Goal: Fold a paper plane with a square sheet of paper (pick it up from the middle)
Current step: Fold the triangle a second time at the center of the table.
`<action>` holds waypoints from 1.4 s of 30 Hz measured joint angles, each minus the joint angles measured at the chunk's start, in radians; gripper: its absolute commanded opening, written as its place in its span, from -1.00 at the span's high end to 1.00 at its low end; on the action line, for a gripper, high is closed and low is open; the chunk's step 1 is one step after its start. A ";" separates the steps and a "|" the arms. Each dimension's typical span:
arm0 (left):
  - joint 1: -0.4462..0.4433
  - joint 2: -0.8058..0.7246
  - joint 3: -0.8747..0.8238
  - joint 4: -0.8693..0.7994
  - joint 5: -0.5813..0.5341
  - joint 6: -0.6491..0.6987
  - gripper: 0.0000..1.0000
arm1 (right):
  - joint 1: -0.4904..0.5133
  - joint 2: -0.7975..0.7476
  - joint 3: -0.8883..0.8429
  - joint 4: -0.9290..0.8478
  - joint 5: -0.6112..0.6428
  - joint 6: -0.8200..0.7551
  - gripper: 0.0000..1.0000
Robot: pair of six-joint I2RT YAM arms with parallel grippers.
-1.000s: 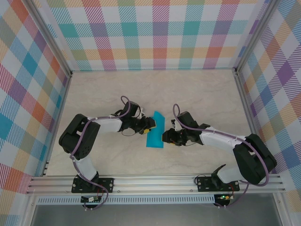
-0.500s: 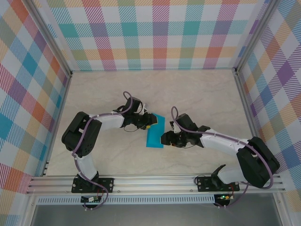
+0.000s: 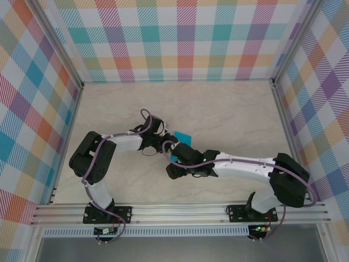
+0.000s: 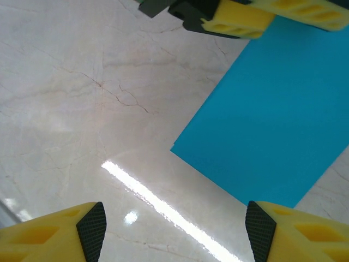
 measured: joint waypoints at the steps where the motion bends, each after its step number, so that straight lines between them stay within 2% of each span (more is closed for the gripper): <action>1: 0.000 0.000 0.000 0.000 0.000 -0.001 0.51 | 0.018 0.029 0.023 -0.011 0.036 -0.012 -0.43; 6: 0.000 0.000 0.000 0.001 0.000 -0.009 0.53 | 0.062 0.103 0.063 -0.045 0.157 -0.051 -0.43; 15: 0.000 0.000 0.000 0.007 0.009 -0.021 0.53 | 0.098 0.207 0.134 -0.089 0.278 -0.076 -0.32; 20: 0.000 -0.001 0.000 0.007 0.008 -0.024 0.53 | 0.108 0.236 0.157 -0.114 0.331 -0.075 -0.11; 26: 0.000 -0.001 0.000 0.006 0.008 -0.023 0.53 | 0.110 0.234 0.157 -0.136 0.362 -0.064 0.27; 32: 0.000 -0.012 0.000 -0.007 -0.001 -0.022 0.53 | 0.110 0.209 0.156 -0.144 0.367 -0.053 0.37; 37: 0.000 -0.021 0.000 -0.021 -0.009 -0.019 0.53 | 0.110 0.174 0.141 -0.145 0.367 -0.055 0.61; 42: 0.000 -0.024 0.000 -0.024 -0.012 -0.019 0.48 | 0.110 0.167 0.138 -0.146 0.366 -0.051 0.74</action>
